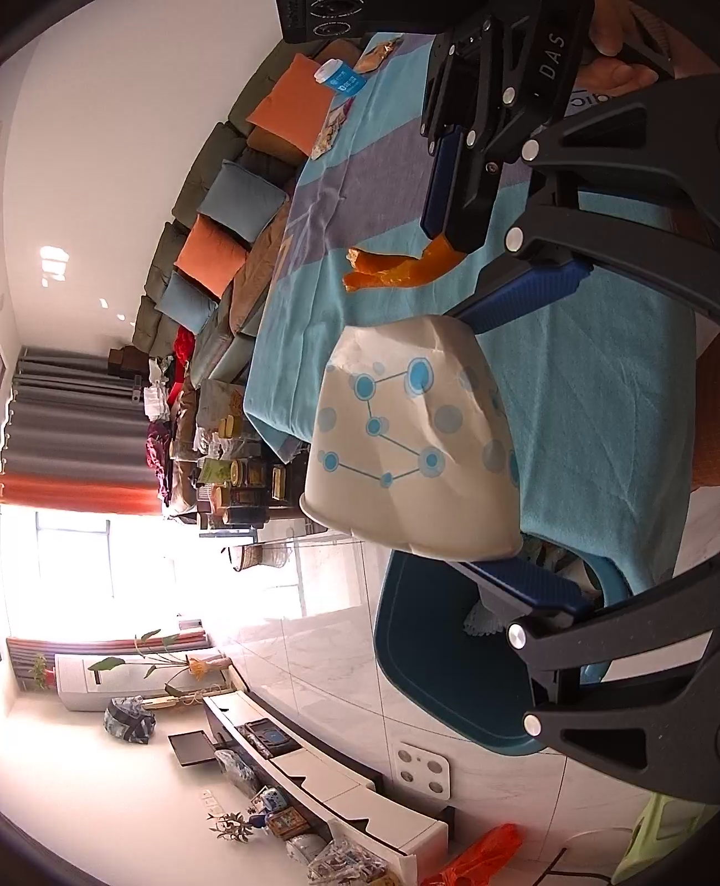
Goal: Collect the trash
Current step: 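Lift the paper cup and orange peel and carry them toward the teal bin, then lower both tools into the teal bin and open them to drop the items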
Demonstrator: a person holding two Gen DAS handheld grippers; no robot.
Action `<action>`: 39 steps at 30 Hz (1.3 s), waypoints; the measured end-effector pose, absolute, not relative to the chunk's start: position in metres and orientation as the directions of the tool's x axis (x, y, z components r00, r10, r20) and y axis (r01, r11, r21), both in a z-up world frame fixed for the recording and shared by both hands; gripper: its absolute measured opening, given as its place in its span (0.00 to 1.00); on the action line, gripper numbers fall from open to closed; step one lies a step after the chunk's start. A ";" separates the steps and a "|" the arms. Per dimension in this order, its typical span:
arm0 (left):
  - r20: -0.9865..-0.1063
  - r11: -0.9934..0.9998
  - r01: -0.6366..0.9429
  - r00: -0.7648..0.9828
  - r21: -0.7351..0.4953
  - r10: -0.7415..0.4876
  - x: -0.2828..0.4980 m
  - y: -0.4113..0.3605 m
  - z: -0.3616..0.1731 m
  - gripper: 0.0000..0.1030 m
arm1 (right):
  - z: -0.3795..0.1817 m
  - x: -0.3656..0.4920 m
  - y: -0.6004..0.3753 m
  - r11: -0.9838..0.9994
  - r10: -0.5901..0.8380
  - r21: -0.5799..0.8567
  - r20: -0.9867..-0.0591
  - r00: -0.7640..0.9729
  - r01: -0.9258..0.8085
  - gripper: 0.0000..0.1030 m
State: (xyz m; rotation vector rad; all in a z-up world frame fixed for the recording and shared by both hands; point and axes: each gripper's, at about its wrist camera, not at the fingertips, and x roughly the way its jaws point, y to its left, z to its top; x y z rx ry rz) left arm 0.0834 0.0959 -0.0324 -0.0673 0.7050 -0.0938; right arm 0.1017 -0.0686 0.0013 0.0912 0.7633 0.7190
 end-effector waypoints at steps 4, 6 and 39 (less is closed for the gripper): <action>-0.644 0.994 0.050 0.759 -0.094 -0.099 0.083 0.102 -0.033 0.74 | 0.001 0.104 -0.062 0.754 0.630 0.322 -0.601 0.492 -0.573 0.17; -0.644 0.995 0.041 0.760 -0.092 -0.091 0.082 0.104 -0.034 0.74 | 0.001 0.105 -0.059 0.750 0.632 0.319 -0.603 0.487 -0.579 0.17; -0.657 0.990 -0.111 0.754 -0.088 0.026 0.071 0.171 -0.039 0.74 | -0.005 0.123 0.005 0.668 0.680 0.323 -0.629 0.376 -0.670 0.17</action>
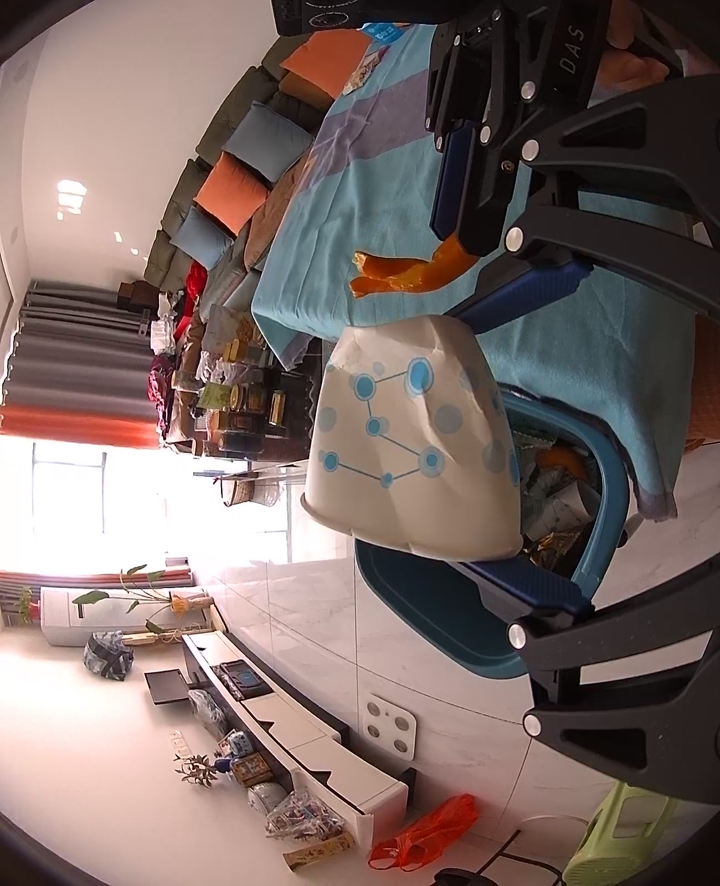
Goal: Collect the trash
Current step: 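Lower both tools into the teal bin and open them to drop the items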
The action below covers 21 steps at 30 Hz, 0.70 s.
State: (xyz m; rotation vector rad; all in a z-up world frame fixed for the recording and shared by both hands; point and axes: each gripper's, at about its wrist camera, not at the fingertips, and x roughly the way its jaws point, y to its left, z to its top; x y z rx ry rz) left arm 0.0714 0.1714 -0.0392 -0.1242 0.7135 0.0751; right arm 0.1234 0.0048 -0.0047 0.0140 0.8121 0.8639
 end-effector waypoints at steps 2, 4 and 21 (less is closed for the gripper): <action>-0.660 0.988 -0.122 0.750 -0.090 0.033 0.071 0.177 -0.041 0.74 | -0.005 0.124 0.009 0.665 0.681 0.321 -0.631 0.371 -0.674 0.17; -0.663 0.987 -0.133 0.748 -0.090 0.041 0.071 0.181 -0.043 0.74 | -0.006 0.125 0.013 0.662 0.682 0.320 -0.633 0.366 -0.678 0.17; -0.727 0.970 -0.225 0.681 -0.096 0.086 0.093 0.226 -0.079 0.74 | -0.026 0.162 0.061 0.636 0.676 0.364 -0.688 0.263 -0.681 0.17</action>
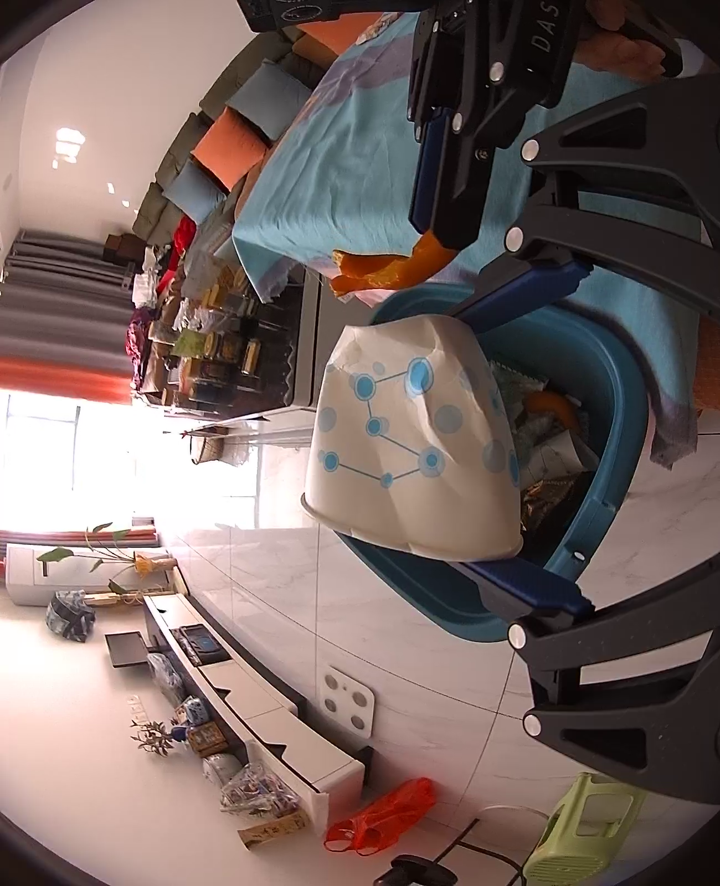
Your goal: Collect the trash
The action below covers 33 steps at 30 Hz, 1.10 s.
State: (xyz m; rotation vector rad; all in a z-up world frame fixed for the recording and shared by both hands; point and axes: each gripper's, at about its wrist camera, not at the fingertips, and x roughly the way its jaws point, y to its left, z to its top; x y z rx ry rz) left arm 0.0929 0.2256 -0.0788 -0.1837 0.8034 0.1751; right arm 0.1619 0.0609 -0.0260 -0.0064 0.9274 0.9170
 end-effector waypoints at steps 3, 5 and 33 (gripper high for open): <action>-0.744 0.967 -0.236 0.662 -0.099 0.086 0.100 0.232 -0.090 0.74 | -0.030 0.164 0.071 0.640 0.665 0.357 -0.701 0.257 -0.680 0.17; -0.758 0.965 -0.240 0.648 -0.105 0.079 0.103 0.236 -0.098 0.74 | -0.031 0.165 0.074 0.641 0.661 0.361 -0.708 0.248 -0.677 0.18; -0.527 0.991 -0.058 0.850 -0.120 -0.014 0.053 0.139 -0.040 0.95 | 0.012 0.095 -0.065 0.790 0.598 0.261 -0.525 0.605 -0.554 0.65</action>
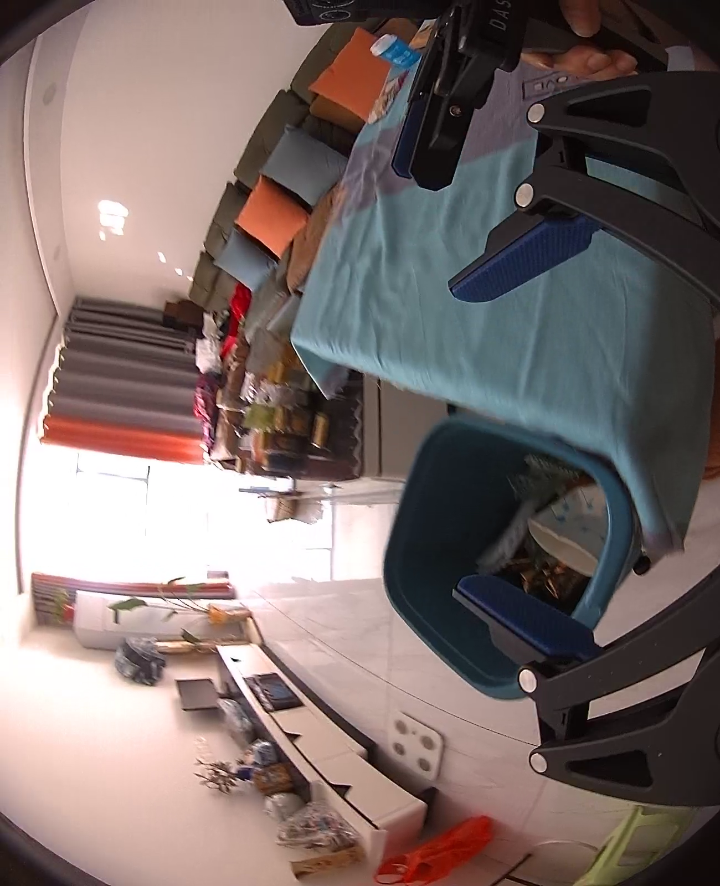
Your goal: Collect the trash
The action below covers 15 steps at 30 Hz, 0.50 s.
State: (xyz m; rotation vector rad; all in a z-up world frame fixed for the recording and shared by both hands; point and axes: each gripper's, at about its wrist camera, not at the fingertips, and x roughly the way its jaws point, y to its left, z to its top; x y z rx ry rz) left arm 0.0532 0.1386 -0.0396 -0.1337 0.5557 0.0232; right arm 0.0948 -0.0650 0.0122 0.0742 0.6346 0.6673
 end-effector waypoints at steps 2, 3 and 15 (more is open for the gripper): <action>-0.506 0.994 -0.022 0.862 -0.111 -0.038 0.050 0.116 -0.036 0.95 | 0.015 0.080 -0.084 0.838 0.535 0.210 -0.502 0.679 -0.505 0.79; -0.494 0.994 -0.005 0.868 -0.108 -0.049 0.048 0.104 -0.035 0.95 | 0.017 0.073 -0.094 0.862 0.497 0.187 -0.487 0.718 -0.471 0.87; -0.384 0.984 0.126 0.909 -0.124 -0.165 0.042 0.000 -0.016 0.95 | 0.018 0.015 -0.197 0.987 0.162 0.077 -0.363 0.918 -0.144 0.93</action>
